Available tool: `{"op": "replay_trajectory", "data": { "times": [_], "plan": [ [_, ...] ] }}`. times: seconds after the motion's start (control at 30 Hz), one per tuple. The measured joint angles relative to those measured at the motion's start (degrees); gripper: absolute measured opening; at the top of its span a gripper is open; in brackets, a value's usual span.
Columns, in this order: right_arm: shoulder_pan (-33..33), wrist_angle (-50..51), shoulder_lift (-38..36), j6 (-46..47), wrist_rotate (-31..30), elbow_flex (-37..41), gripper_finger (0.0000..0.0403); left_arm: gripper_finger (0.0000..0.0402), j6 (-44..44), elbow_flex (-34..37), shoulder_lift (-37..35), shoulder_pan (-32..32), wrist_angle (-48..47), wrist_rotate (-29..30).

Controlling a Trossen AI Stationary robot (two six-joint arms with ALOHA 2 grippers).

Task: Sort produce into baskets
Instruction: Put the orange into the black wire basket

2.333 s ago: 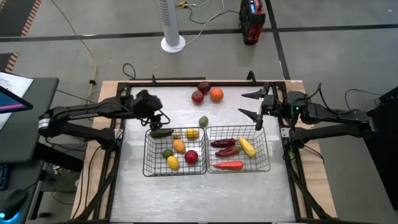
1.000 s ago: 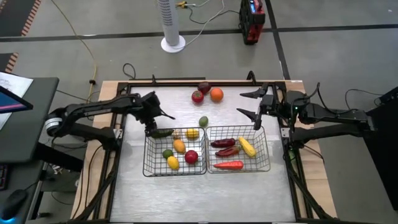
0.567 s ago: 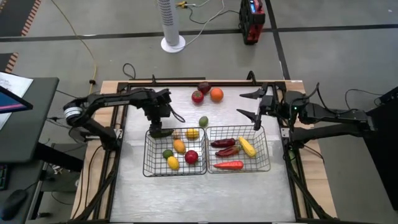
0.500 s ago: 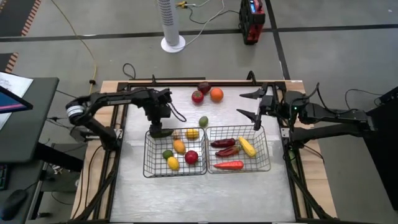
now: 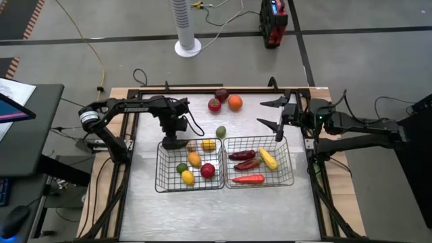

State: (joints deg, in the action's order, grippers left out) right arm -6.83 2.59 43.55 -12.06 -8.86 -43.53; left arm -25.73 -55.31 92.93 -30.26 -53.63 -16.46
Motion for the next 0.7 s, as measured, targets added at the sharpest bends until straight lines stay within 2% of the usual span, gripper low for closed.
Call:
{"op": "replay_trajectory", "data": {
  "times": [0.2,0.5,0.63,0.7],
  "plan": [
    [0.0,0.0,0.0,0.0,0.0,0.0,0.0310,0.0187,0.4,-0.1,0.0,0.0,0.6,0.4],
    [0.0,0.0,0.0,0.2,0.0,0.0,0.0310,0.0187,0.8,-3.6,0.1,0.0,-5.8,0.1],
    [0.0,0.0,0.0,0.4,0.0,0.0,0.0310,0.0187,-5.3,-4.6,0.1,0.0,-5.6,2.3],
    [0.0,0.0,0.0,0.4,0.0,0.0,0.0310,0.0187,-9.7,-4.6,0.1,0.1,-5.8,6.1]
  ]
}}
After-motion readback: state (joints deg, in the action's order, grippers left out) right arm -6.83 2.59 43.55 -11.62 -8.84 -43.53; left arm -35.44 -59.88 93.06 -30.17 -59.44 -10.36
